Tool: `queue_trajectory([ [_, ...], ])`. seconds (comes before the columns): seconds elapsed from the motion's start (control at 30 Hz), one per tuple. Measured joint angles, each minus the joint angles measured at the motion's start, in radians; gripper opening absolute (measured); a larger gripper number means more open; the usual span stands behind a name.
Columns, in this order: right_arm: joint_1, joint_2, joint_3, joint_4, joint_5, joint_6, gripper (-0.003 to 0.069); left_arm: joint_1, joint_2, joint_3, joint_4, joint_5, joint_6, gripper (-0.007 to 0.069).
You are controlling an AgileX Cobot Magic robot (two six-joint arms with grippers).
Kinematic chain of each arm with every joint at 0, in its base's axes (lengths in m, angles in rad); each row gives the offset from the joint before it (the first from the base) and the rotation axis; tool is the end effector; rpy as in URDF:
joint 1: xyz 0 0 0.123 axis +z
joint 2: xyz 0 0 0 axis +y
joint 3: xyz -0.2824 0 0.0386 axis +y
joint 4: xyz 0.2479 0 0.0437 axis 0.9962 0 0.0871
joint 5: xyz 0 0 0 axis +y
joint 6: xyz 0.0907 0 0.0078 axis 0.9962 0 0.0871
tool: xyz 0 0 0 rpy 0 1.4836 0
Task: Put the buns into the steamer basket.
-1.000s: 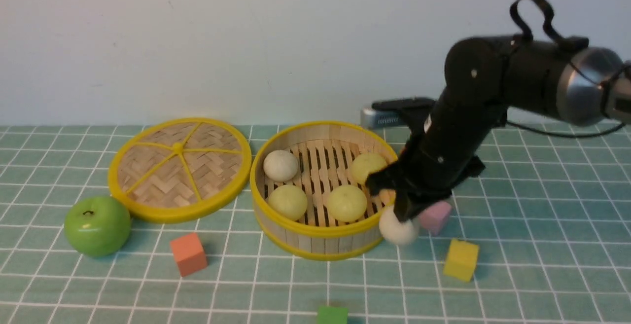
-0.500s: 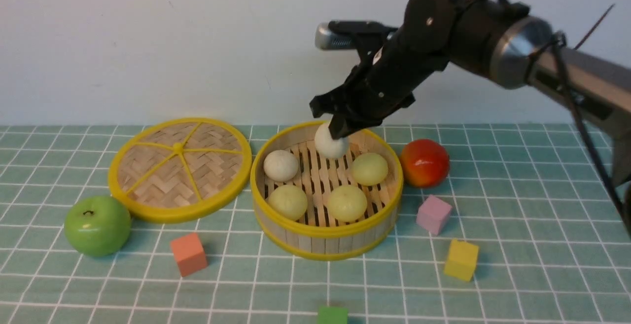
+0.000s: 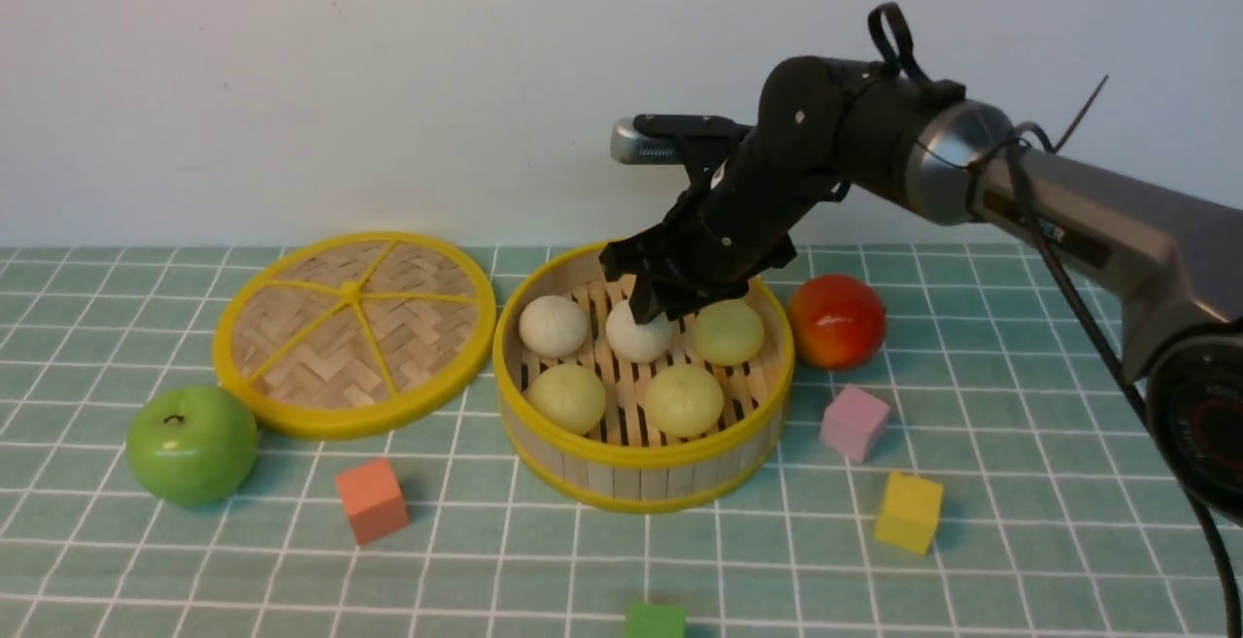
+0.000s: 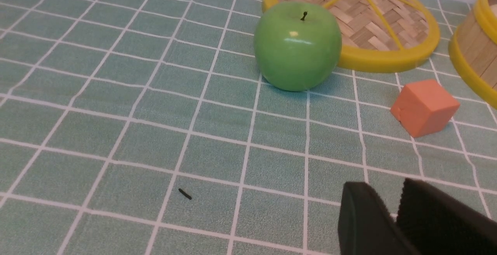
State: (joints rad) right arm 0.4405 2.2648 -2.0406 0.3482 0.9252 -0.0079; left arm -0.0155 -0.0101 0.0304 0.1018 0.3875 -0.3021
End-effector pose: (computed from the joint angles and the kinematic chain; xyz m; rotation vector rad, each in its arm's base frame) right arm 0.4476 0.2384 0.2276 -0.4107 2.6282 0.5834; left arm 0.0524 0.0027 0.1688 -0.2077 1.8796 -0.1162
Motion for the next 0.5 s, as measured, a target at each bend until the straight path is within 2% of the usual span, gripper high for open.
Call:
queue_trajectory([
  [0.1,0.0,-0.104,0.0,-0.01,0.129,-0.004,0.0456,0.0,0.0,0.0,0.0,0.0,0.0,0.0165],
  [0.23,0.0,-0.242,0.0,-0.025,0.278,-0.045,0.0505,0.0,0.0,0.0,0.0,0.0,0.0,0.0165],
  [0.37,0.0,-0.379,0.044,-0.026,0.306,-0.054,0.0454,0.0,0.0,0.0,0.0,0.0,0.0,0.0165],
  [0.43,0.003,-0.472,0.118,-0.028,0.31,-0.039,0.0365,0.0,0.0,0.0,0.001,0.0,0.0,0.0165],
  [0.47,0.003,-0.48,0.135,-0.028,0.311,-0.032,0.0345,0.0,0.0,0.0,0.001,0.0,0.0,0.0165],
  [0.5,0.008,-0.555,0.211,-0.039,0.314,-0.011,0.0255,0.0,0.0,0.0,0.001,0.0,0.0,0.0165],
])
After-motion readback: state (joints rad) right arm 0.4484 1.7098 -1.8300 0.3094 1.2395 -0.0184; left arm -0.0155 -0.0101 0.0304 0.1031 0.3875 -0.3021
